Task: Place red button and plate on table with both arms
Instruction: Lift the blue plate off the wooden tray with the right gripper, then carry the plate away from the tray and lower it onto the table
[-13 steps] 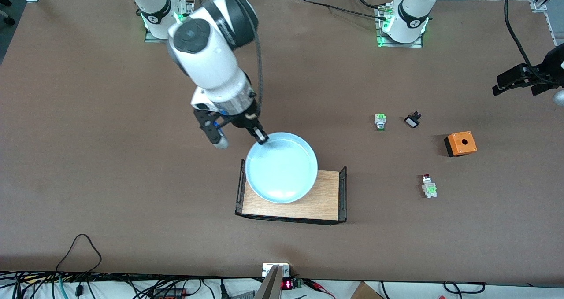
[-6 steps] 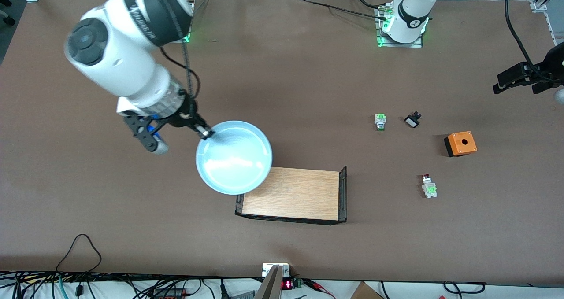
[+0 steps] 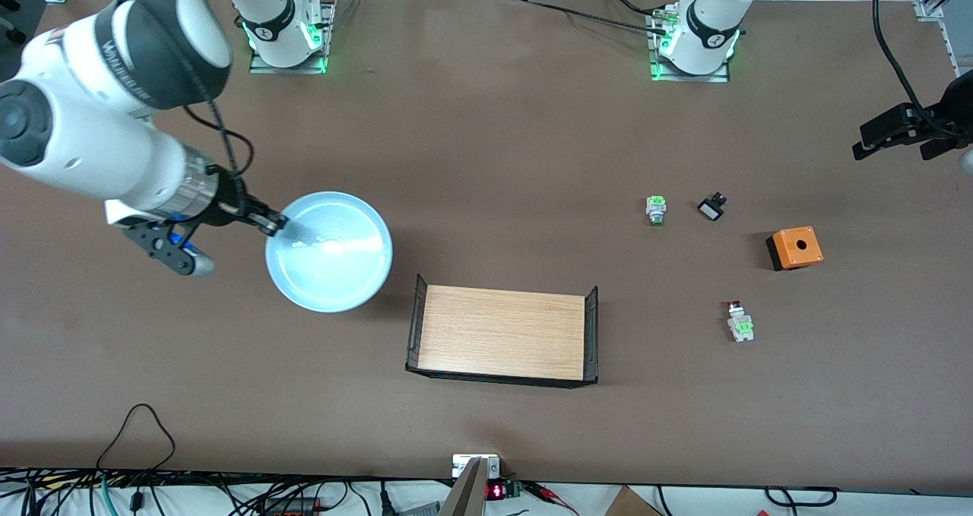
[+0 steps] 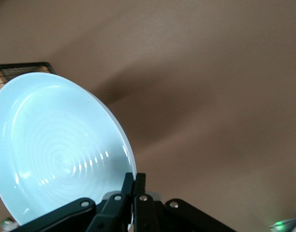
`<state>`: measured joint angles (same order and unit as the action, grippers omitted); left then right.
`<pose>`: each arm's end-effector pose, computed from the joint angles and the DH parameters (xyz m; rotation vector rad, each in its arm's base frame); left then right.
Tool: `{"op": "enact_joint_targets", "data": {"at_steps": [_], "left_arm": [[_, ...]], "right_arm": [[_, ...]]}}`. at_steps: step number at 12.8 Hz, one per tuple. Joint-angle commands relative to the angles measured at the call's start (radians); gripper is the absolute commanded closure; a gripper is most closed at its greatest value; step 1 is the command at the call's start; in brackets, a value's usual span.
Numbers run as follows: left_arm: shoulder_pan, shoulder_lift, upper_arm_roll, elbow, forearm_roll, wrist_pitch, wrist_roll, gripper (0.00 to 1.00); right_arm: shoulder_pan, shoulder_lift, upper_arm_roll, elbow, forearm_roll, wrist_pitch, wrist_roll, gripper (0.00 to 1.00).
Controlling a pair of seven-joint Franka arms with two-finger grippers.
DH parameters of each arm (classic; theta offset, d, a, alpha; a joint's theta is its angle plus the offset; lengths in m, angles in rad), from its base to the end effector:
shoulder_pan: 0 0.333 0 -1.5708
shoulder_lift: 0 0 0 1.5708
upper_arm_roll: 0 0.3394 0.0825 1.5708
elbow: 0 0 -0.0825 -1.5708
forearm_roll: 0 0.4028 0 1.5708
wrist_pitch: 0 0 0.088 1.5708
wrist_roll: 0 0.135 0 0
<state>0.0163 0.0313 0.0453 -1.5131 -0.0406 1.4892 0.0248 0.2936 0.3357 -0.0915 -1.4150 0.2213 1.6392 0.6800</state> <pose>0.5733 0.0292 0.6232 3.0986 0.0536 -0.0828 0.6523 0.1710 0.4945 -2.9110 0.7462 0.2717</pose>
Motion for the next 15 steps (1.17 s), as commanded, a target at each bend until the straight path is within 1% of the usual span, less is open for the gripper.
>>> {"op": "enact_joint_targets", "data": {"at_steps": [1, 4, 7, 9, 10, 13, 15], "left_arm": [[0.011, -0.021, -0.008, 0.007, -0.013, -0.017, 0.012, 0.0], [0.011, -0.022, -0.01, 0.008, -0.01, -0.009, 0.014, 0.0], [0.01, -0.021, -0.013, 0.005, -0.005, -0.004, 0.014, 0.0], [0.011, -0.024, -0.012, 0.008, -0.002, -0.003, 0.014, 0.0], [0.011, -0.027, -0.015, 0.01, -0.002, -0.003, 0.014, 0.0], [0.011, -0.028, -0.015, 0.01, -0.001, -0.001, 0.015, 0.0], [0.011, -0.03, -0.015, 0.01, -0.002, -0.001, 0.015, 0.0]], "right_arm": [[-0.076, -0.059, 0.01, -0.105, -0.023, -0.024, -0.175, 1.0], [-0.135, -0.081, 0.01, -0.189, -0.06, -0.006, -0.305, 1.0], [-0.197, -0.11, 0.01, -0.3, -0.075, 0.046, -0.422, 1.0], [-0.221, -0.127, 0.01, -0.378, -0.121, 0.099, -0.493, 1.0], [-0.24, -0.129, 0.01, -0.407, -0.131, 0.123, -0.52, 1.0], [-0.284, -0.13, 0.01, -0.491, -0.132, 0.2, -0.598, 1.0], [-0.291, -0.159, 0.01, -0.588, -0.132, 0.284, -0.62, 1.0]]}}
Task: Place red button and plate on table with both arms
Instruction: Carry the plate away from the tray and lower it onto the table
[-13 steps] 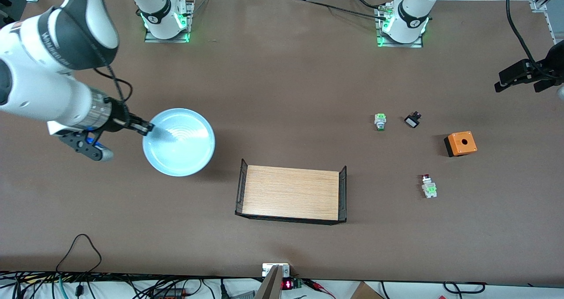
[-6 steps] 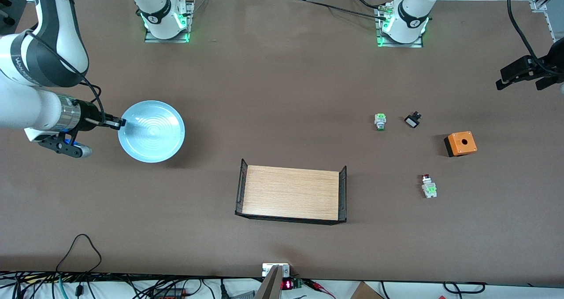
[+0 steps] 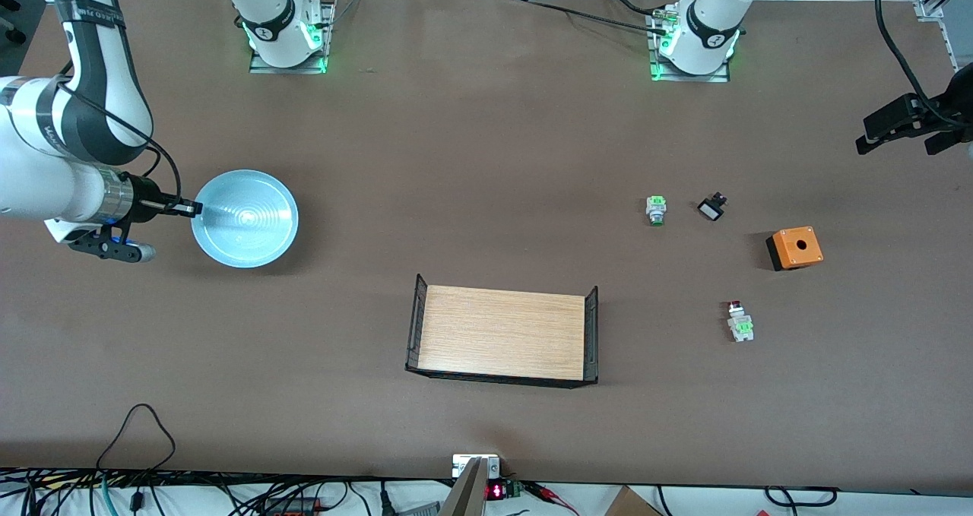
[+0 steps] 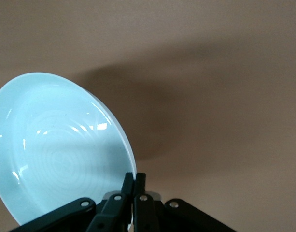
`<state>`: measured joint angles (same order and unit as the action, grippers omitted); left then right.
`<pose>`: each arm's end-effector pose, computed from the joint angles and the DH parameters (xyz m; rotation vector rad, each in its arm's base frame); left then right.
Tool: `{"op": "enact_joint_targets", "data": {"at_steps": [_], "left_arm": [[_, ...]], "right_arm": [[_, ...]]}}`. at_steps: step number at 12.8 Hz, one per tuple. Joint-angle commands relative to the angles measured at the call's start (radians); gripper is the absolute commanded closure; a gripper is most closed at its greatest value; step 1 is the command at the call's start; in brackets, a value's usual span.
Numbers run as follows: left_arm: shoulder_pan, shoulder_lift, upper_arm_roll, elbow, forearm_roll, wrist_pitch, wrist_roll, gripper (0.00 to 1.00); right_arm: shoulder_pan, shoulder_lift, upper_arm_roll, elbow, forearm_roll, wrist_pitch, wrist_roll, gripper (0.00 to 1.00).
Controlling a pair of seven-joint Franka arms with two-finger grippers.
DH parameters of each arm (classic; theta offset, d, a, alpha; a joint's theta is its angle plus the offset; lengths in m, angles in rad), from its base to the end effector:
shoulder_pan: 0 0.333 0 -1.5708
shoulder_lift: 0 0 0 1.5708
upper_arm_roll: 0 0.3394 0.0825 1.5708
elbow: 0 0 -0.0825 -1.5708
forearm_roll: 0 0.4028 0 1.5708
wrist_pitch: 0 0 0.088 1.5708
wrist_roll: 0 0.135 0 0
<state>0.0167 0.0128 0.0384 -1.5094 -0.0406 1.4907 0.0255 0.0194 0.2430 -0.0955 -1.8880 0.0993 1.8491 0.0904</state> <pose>0.5683 0.0254 0.6357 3.0997 0.0418 -0.0463 0.5932 -0.0328 0.3451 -3.0293 0.3158 0.4303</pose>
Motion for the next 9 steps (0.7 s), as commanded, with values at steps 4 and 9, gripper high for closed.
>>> {"op": "enact_joint_targets", "data": {"at_steps": [4, 9], "left_arm": [[0.011, -0.017, -0.008, -0.002, -0.01, -0.004, 0.013, 0.0], [0.002, -0.02, -0.018, -0.008, -0.01, -0.012, 0.013, 0.0]], "right_arm": [[-0.029, -0.085, 0.014, -0.255, -0.009, 0.203, -0.112, 1.0], [-0.067, -0.079, 0.014, -0.371, -0.009, 0.367, -0.228, 1.0]]}}
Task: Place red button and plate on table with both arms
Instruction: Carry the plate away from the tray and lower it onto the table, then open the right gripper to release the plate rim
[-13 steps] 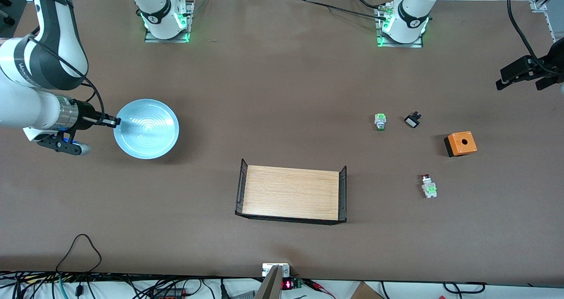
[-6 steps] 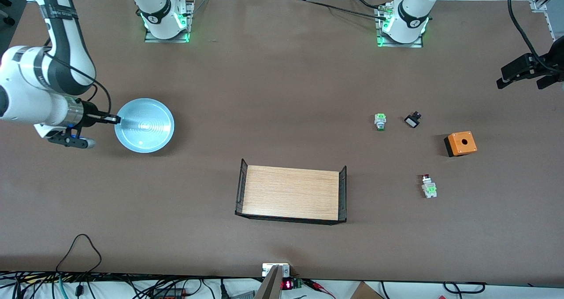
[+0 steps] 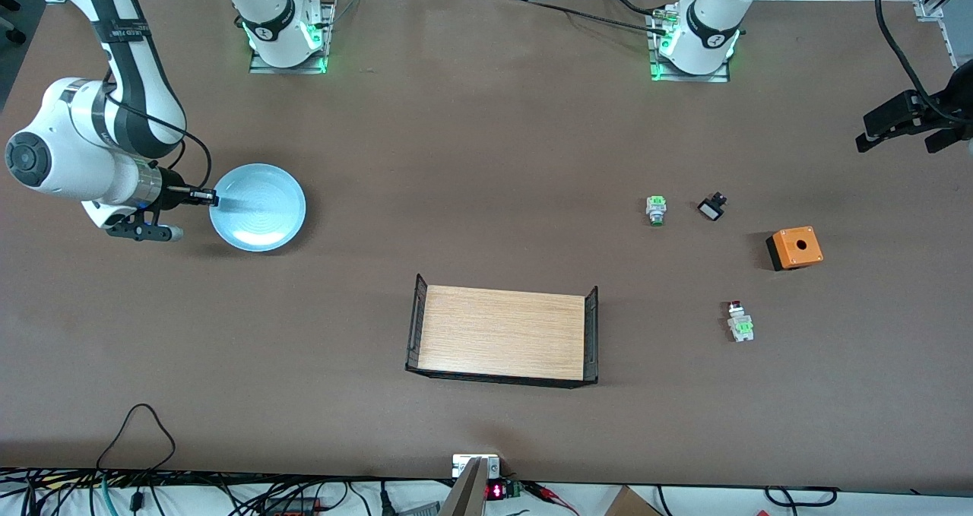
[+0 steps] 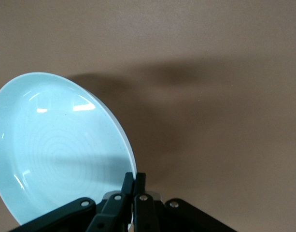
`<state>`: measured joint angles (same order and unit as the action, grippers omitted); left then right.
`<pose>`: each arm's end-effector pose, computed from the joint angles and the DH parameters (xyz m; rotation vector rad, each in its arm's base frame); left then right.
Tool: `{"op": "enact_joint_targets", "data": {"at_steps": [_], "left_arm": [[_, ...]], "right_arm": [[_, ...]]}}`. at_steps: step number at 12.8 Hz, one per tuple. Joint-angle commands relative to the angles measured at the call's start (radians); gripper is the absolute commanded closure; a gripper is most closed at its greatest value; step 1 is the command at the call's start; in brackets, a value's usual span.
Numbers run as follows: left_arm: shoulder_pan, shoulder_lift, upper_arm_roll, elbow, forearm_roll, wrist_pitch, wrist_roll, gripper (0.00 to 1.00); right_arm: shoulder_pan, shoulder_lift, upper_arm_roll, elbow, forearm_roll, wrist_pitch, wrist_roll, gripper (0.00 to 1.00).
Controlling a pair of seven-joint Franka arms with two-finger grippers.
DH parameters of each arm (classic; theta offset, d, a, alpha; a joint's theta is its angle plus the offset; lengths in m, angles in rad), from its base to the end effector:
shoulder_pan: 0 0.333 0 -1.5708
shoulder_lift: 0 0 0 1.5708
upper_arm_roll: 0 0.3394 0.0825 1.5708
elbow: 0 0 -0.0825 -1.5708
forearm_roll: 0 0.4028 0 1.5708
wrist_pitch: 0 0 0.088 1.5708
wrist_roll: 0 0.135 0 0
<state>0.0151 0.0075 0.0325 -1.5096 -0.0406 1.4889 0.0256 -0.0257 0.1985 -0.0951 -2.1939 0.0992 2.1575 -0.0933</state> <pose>0.5666 0.0212 0.6385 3.0999 0.0298 -0.0414 0.5338 -0.0588 0.2595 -3.0375 0.1406 0.3449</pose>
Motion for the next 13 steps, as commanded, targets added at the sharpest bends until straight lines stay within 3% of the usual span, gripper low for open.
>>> {"op": "enact_joint_targets", "data": {"at_steps": [1, 10, 11, 13], "left_arm": [[0.003, -0.014, -0.016, -0.008, -0.01, -0.009, 0.013, 0.0], [0.003, -0.014, -0.029, -0.009, -0.007, -0.006, 0.008, 0.0], [0.003, -0.014, -0.029, -0.009, -0.004, -0.006, 0.008, 0.0], [0.003, -0.015, -0.031, -0.009, -0.002, -0.006, 0.011, 0.0]], "right_arm": [[-0.025, -0.034, 0.014, -0.084, -0.009, 0.082, -0.051, 1.0], [-0.052, -0.005, 0.015, -0.217, -0.004, 0.283, -0.14, 0.99], [-0.056, -0.004, 0.015, -0.217, -0.004, 0.278, -0.14, 0.82], [-0.056, -0.01, 0.014, -0.213, -0.003, 0.253, -0.132, 0.01]]}}
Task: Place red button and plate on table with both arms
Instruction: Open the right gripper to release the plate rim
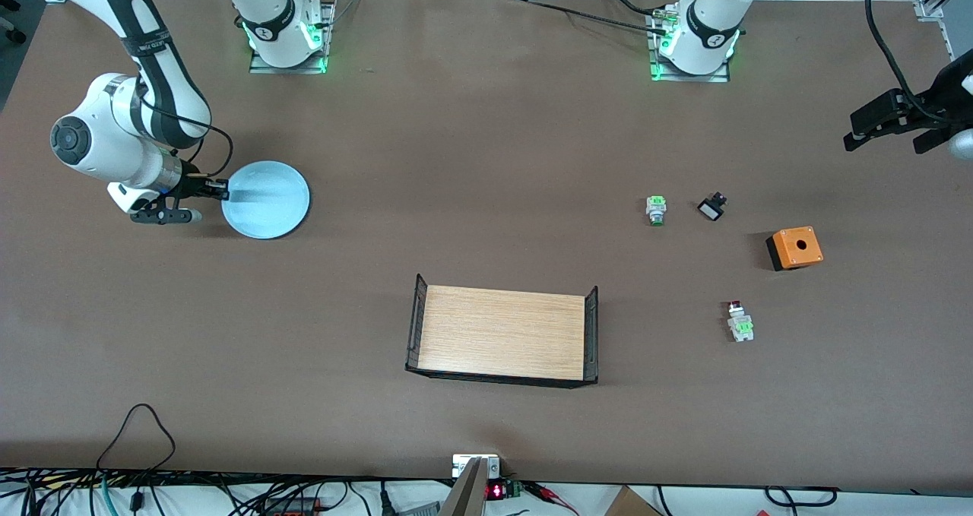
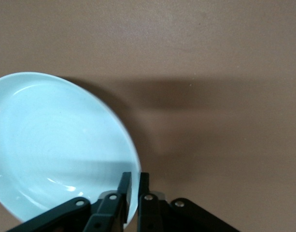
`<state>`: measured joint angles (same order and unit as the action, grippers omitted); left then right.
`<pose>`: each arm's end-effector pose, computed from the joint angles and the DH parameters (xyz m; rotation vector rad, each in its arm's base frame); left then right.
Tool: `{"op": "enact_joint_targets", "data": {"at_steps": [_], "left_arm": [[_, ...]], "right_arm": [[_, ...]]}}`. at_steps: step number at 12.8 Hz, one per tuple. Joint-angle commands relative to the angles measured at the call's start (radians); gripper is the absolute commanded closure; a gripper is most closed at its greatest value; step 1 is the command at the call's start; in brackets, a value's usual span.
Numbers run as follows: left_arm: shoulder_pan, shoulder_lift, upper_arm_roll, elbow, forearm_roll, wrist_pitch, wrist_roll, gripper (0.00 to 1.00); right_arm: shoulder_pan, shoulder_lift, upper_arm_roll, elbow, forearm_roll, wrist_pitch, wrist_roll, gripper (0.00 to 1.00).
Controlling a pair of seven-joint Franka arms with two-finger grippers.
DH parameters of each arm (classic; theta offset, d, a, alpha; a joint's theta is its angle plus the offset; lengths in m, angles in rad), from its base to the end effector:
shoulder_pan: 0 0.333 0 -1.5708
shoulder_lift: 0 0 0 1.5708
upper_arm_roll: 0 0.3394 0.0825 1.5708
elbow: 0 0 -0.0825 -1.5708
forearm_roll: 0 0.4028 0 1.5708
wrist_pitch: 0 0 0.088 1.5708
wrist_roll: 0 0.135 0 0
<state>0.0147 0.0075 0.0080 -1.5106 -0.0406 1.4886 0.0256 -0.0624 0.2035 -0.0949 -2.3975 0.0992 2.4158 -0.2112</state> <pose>0.5669 0.0071 0.6380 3.1001 -0.0087 -0.0442 0.4834 -0.0759 0.1974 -3.0575 0.0401 0.2653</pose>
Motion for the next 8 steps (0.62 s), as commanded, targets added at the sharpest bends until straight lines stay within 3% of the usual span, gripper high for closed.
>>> {"op": "enact_joint_targets", "data": {"at_steps": [1, 5, 8], "left_arm": [[0.004, -0.017, -0.006, -0.008, 0.001, 0.004, 0.014, 0.0], [0.007, -0.017, -0.005, -0.016, 0.03, 0.061, 0.048, 0.0], [0.014, -0.015, -0.003, -0.025, 0.031, 0.062, 0.051, 0.0]], "right_arm": [[-0.02, -0.025, 0.014, -0.005, -0.003, -0.033, -0.008, 0.0], [-0.004, -0.085, 0.021, 0.049, -0.001, -0.125, 0.074, 0.0], [0.047, -0.095, 0.033, 0.157, -0.006, -0.259, 0.183, 0.0]]}}
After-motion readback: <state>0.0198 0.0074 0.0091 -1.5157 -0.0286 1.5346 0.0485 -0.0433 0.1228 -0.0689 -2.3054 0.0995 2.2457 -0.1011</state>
